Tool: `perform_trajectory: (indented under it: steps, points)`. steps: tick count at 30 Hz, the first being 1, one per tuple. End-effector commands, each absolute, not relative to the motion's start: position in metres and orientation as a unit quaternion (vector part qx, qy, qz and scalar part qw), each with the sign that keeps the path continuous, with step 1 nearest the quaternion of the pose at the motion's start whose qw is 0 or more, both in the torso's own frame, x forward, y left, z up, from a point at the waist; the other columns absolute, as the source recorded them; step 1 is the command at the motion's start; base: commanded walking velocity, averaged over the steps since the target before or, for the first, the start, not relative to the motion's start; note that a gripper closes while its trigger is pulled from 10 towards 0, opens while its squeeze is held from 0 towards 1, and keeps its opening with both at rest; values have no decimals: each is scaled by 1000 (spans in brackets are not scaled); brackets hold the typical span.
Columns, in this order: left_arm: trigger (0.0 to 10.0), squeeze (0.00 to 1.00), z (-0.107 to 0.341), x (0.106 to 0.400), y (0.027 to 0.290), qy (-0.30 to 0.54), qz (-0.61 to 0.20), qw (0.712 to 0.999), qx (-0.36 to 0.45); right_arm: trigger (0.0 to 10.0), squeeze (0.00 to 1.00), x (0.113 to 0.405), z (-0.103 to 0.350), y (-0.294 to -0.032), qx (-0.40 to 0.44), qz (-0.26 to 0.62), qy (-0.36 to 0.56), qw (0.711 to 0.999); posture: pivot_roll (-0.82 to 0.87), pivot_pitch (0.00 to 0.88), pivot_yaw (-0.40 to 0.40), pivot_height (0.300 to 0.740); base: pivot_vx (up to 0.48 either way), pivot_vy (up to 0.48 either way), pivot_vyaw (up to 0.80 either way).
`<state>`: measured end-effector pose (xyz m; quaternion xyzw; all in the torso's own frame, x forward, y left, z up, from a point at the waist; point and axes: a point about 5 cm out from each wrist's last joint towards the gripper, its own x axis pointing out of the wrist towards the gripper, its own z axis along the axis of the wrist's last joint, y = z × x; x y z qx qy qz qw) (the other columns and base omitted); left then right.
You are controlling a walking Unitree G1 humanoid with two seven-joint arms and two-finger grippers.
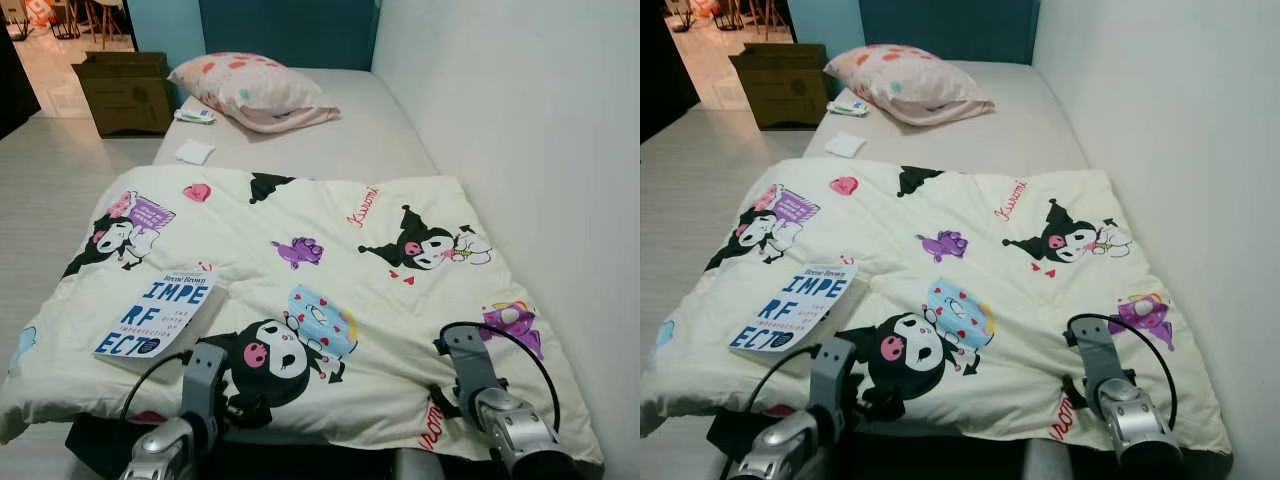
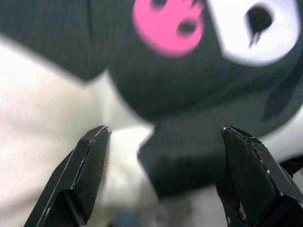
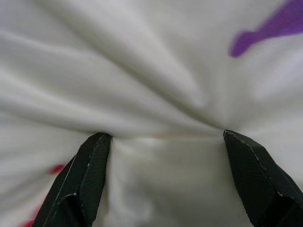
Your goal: Clean up the room
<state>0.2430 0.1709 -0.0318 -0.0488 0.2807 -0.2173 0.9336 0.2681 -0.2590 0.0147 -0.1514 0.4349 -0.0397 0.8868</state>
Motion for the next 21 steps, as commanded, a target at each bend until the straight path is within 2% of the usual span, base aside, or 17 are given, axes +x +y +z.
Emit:
perform_trajectory:
  steps: [1, 8, 14, 18, 20, 21]
  points:
    - [10000, 0, -41, 232, 180, 308, -207, 928, -39, 10000, 0, 256, 8, -272, -172, -49, 484, 857, 81, 19, -61, 472, 0, 0, 0]
    - [10000, 0, -44, 228, 180, 312, -205, 927, -41, 10000, 0, 236, 8, -290, -201, -18, 537, 819, 71, 29, -56, 472, 0, 0, 0]
    - [10000, 0, -44, 228, 179, 310, -205, 927, -42, 10000, 0, 230, 11, -289, -208, 14, 552, 808, 70, 34, -55, 472, 0, 0, 0]
    - [10000, 0, -44, 228, 179, 309, -205, 928, -42, 10000, 0, 231, 22, -289, -210, 21, 545, 811, 71, 40, -54, 472, 0, 0, 0]
    - [10000, 0, -44, 227, 180, 310, -205, 927, -43, 10000, 0, 244, 46, -283, -192, 39, 505, 840, 70, 43, -53, 472, 0, 0, 0]
    - [10000, 0, -44, 227, 180, 310, -205, 927, -43, 10000, 0, 244, 46, -283, -192, 39, 505, 840, 70, 43, -53, 472, 0, 0, 0]
